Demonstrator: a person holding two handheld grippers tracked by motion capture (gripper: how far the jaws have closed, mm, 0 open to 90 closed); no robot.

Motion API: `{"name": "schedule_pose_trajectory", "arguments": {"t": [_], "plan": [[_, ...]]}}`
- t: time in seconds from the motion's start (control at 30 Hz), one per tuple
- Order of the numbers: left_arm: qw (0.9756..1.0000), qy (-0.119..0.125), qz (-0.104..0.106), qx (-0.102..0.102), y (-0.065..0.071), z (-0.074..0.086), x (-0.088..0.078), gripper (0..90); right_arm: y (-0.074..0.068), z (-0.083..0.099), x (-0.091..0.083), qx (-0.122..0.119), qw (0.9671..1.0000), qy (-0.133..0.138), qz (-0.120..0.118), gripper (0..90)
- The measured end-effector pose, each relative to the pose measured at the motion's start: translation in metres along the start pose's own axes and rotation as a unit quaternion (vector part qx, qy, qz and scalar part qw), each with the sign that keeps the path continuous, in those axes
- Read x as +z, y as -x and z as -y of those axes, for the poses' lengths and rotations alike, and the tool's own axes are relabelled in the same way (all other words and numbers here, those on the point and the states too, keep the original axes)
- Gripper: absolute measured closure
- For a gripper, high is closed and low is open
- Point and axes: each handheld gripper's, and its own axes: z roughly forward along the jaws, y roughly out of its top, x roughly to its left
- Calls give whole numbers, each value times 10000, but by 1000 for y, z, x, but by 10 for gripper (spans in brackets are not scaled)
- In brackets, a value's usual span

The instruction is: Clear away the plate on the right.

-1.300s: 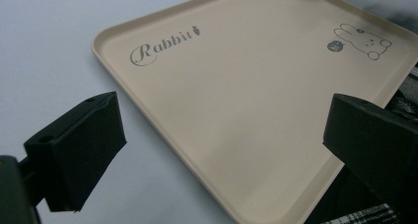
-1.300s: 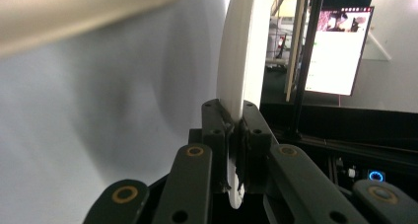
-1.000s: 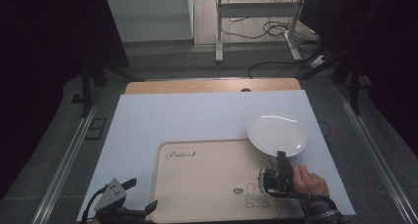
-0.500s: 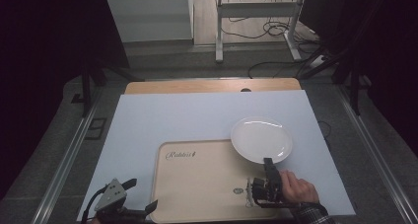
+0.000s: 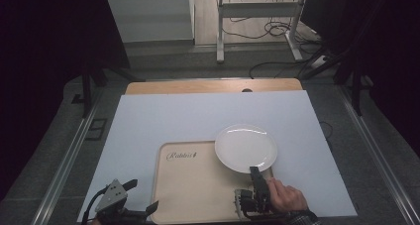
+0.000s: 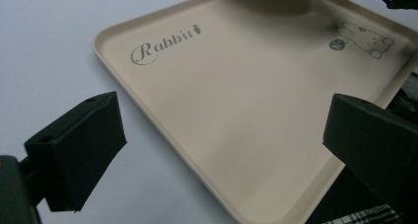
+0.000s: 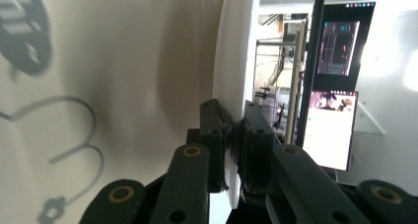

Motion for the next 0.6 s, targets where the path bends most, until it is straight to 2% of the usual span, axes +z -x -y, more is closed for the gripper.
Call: {"name": "schedule_pose_trajectory", "arguments": {"t": [0.3,0.37,0.4,0.5,0.6], "plan": [[10000,-14,-12,8,0,0,0,23,-6,-21,-10,-127,9995,284,-85,826],[10000,-15,-12,7,0,0,0,24,-9,-26,-11,-123,9990,432,-77,826],[10000,-28,-16,21,0,0,0,24,-10,-29,-14,-135,9991,387,-121,826],[10000,-11,-14,1,0,0,0,24,-12,-36,-17,-221,9984,508,-122,826],[10000,-22,-20,13,0,0,0,24,-16,-43,-19,-202,9977,633,-110,826]]}}
